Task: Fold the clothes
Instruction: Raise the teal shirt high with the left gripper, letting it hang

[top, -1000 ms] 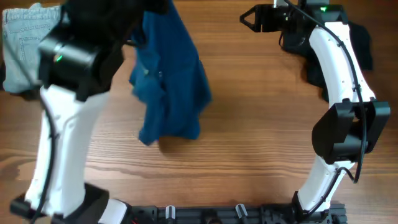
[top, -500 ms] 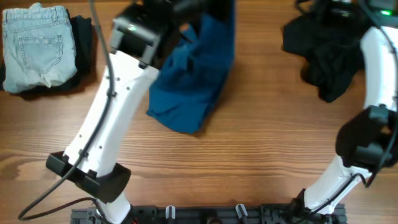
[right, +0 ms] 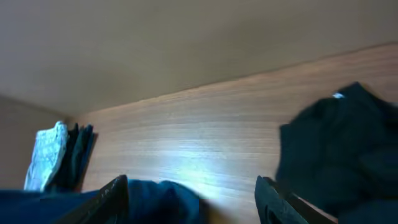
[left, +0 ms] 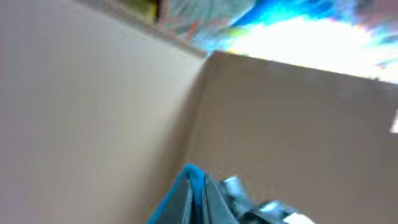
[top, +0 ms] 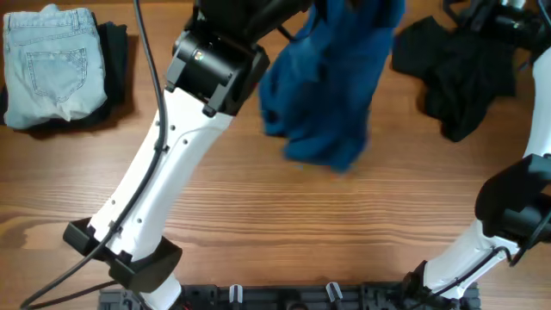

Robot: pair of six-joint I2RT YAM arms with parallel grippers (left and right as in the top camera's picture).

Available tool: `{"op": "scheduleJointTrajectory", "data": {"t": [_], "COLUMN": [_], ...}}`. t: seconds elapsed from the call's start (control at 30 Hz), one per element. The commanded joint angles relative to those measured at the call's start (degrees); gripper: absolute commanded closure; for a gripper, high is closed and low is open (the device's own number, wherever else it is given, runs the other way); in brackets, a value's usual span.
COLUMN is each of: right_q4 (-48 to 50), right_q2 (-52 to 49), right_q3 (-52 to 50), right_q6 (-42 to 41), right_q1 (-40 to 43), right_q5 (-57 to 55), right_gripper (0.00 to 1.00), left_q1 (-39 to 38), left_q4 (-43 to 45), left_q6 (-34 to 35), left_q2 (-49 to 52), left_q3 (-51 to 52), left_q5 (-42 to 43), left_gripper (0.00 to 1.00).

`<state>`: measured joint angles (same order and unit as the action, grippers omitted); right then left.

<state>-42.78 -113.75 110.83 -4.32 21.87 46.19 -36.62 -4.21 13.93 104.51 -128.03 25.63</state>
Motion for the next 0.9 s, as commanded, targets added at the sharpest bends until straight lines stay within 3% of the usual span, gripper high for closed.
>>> {"op": "scheduleJointTrajectory", "data": {"t": [0.0, 0.13, 0.23, 0.37, 0.47, 0.53, 0.63, 0.8, 0.87], "right_q4": [-0.37, -0.87, -0.83, -1.14, -1.42, -1.4, -1.6, -2.38, -2.32], "right_q2": [1.16, 1.16, 1.16, 1.16, 1.16, 1.16, 1.16, 1.16, 1.16], "right_q3": [0.7, 0.7, 0.7, 0.7, 0.7, 0.7, 0.7, 0.7, 0.7], "right_q6": [-0.15, 0.52, 0.96, 1.2, 1.18, 1.18, 0.7, 0.76, 0.81], "right_q1": [2.84, 4.04, 4.02, 4.0, 3.98, 3.98, 3.98, 3.98, 3.98], "right_q5": [2.21, 2.19, 2.19, 2.58, 3.82, 4.81, 5.4, 5.38, 5.38], "right_gripper": [0.35, 0.35, 0.35, 0.35, 0.35, 0.35, 0.35, 0.35, 0.35], "left_q1": [-5.53, -8.02, -7.19, -1.49, 3.74, 6.93, 9.77, 7.41, 6.01], "left_q4": [2.8, -5.2, -17.81, -31.47, -33.9, -29.33, -9.42, 14.29, 17.42], "left_q6": [3.67, 3.67, 2.8, 3.08, 4.44, 6.6, 14.38, 26.25, 27.76], "left_q2": [-3.28, -5.09, -6.03, -6.14, -6.14, -6.1, -4.59, -3.13, -3.13], "left_q3": [-1.01, -1.01, -1.01, -1.01, -1.01, -1.01, -1.01, -1.01, -1.01], "left_q5": [4.7, 5.51, 5.25, 4.94, 4.94, 4.96, 3.63, -4.28, -6.19], "left_gripper": [0.96, 0.96, 0.96, 0.96, 0.96, 0.96, 0.96, 0.96, 0.96]}}
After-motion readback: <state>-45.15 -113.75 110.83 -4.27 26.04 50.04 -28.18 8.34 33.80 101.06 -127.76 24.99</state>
